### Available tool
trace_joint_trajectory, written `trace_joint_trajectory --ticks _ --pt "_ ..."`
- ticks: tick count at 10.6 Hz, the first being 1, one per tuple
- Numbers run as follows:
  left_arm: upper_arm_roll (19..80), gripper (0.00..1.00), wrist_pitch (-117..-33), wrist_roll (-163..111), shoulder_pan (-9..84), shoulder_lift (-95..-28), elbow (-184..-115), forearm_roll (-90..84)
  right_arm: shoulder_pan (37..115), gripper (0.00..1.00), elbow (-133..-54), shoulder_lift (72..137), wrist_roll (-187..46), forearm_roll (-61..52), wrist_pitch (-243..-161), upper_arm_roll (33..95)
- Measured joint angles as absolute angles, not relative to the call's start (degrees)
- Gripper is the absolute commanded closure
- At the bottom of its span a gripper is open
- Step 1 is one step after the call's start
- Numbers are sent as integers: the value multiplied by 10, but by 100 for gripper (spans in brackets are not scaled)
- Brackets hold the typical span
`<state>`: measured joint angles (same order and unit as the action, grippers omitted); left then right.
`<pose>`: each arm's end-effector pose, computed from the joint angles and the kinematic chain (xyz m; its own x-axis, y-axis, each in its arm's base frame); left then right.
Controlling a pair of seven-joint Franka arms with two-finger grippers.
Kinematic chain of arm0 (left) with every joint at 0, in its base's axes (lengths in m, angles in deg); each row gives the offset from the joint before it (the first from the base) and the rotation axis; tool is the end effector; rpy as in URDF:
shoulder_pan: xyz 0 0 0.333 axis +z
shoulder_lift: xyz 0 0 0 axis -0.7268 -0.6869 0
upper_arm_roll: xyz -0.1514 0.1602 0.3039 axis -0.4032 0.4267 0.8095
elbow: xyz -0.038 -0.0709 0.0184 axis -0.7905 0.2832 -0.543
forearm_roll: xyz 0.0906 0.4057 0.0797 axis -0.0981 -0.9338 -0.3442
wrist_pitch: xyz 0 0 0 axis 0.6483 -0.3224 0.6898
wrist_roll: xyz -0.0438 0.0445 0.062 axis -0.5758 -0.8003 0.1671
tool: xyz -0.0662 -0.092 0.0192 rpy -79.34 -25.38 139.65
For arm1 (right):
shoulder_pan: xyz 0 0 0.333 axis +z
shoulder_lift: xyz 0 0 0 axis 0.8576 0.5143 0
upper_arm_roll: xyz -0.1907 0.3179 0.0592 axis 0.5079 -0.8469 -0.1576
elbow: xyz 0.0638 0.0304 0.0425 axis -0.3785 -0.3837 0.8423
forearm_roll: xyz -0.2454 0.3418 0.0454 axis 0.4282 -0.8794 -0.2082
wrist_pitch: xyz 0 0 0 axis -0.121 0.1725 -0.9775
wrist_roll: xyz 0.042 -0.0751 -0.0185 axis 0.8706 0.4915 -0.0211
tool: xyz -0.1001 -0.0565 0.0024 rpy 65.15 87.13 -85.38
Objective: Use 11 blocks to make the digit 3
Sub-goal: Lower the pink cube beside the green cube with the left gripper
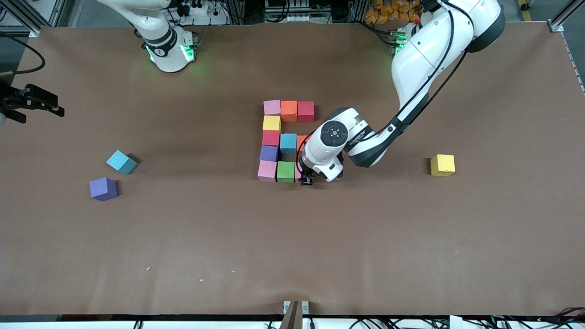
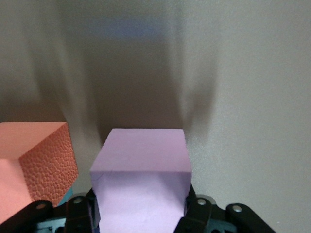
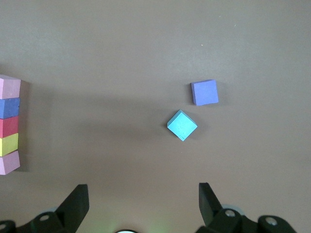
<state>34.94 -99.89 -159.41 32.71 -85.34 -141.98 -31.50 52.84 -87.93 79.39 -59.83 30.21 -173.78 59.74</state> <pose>0.5836 -0.5026 0.2076 0.0025 0.9705 -0.2410 0.9997 -0.0087 -0.0244 0.5634 -0.0687 0.6553 0.9869 0.1423 -0.0763 0.1377 -0.9885 -0.0623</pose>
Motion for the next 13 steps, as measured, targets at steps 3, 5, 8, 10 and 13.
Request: trace_joint_trajectory --ticks 3,5,8,10,13 --pt "349 53 -999 -1594 327 -853 -1420 -315 528 0 -879 794 -598 302 -1738 597" --pt "349 0 -999 -1594 327 -853 -1420 -315 528 0 -879 794 -598 302 -1738 597" --pt "349 0 -1000 -1593 326 -854 -1420 -315 528 0 -879 794 -598 302 -1737 597" --pt "349 0 -1002 -1593 324 -853 -1417 -315 528 0 -879 794 -598 302 -1736 597" --pt "346 0 -998 -1593 324 -836 -1413 -316 528 0 -879 794 -598 302 -1736 597"
